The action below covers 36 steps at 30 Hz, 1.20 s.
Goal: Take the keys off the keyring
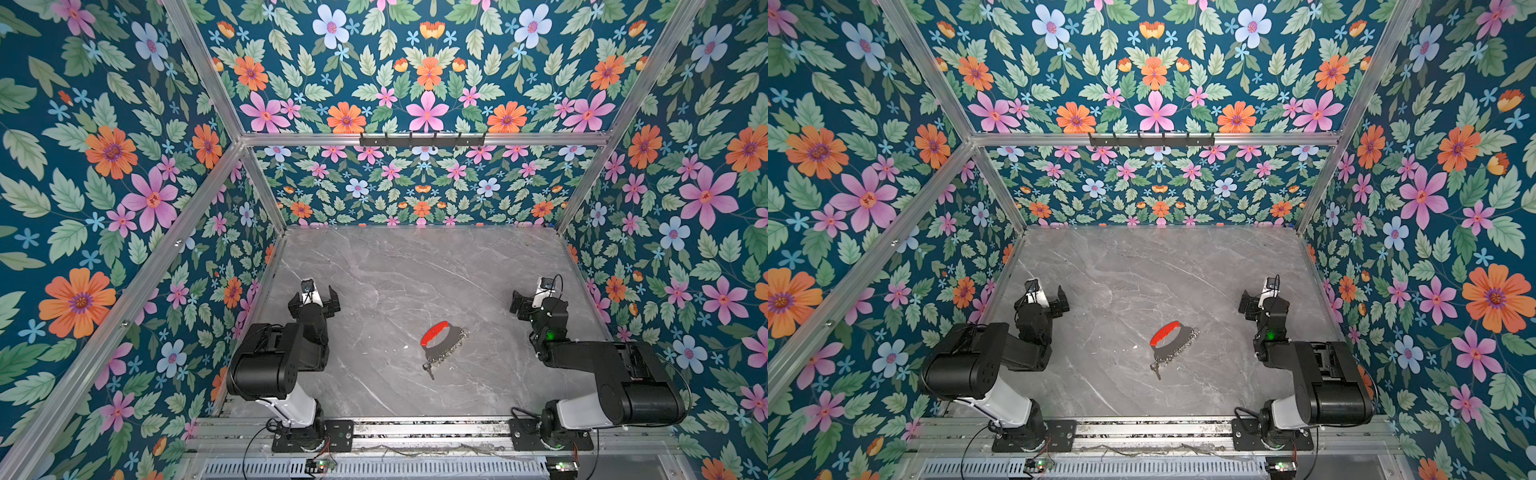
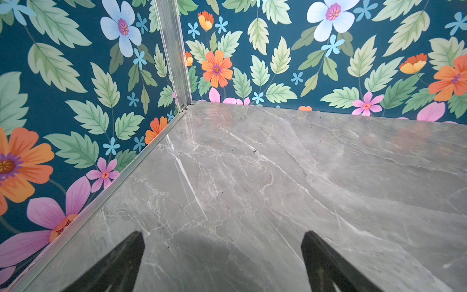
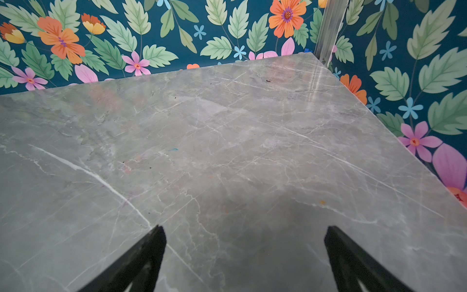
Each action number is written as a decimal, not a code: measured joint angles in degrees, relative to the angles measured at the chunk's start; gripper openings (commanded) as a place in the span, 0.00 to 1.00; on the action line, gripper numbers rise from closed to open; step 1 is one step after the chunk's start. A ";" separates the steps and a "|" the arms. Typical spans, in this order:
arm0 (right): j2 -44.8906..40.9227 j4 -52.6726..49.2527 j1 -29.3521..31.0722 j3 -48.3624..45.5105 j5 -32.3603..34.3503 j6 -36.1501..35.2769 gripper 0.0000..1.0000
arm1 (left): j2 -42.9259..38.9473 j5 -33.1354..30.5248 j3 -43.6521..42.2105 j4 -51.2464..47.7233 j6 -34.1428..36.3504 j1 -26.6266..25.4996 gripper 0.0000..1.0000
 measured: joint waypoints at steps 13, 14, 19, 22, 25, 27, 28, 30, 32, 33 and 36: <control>0.00 0.00 0.00 0.00 0.00 0.00 0.99 | 0.00 0.00 0.00 0.00 0.00 0.00 1.00; 0.00 0.00 0.00 0.00 0.00 0.00 0.99 | 0.00 0.00 0.00 0.00 0.00 0.00 1.00; 0.00 0.00 0.00 0.00 -0.02 0.00 0.99 | 0.00 0.00 0.00 0.00 0.00 0.02 1.00; -0.11 -0.07 0.00 0.02 -0.04 0.02 0.99 | -0.02 0.00 0.00 0.00 0.00 0.02 1.00; -2.97 -3.69 0.00 1.22 -0.02 0.04 0.99 | -2.36 0.00 0.00 -1.14 0.00 -0.04 1.00; -5.84 -6.25 0.00 2.67 0.00 0.04 0.99 | -5.31 -0.17 0.90 -3.43 0.04 -0.22 1.00; -7.48 -7.93 0.00 3.34 0.00 0.04 0.99 | -6.91 -0.22 1.64 -5.07 0.07 -0.37 1.00; -10.51 -11.21 0.00 4.35 0.11 0.09 0.99 | -9.97 -0.72 2.78 -7.93 0.22 -0.79 1.00; -13.40 -15.52 0.31 5.77 0.90 1.01 0.99 | -13.22 -1.95 3.87 -11.74 0.02 -1.25 1.00; -14.71 -17.90 0.61 6.91 1.86 1.73 0.99 | -15.34 -2.43 4.61 -14.25 -0.42 -1.42 1.00; -16.31 -25.11 2.47 11.43 5.22 4.90 0.99 | -20.44 -2.99 6.49 -19.10 -3.87 -1.49 1.00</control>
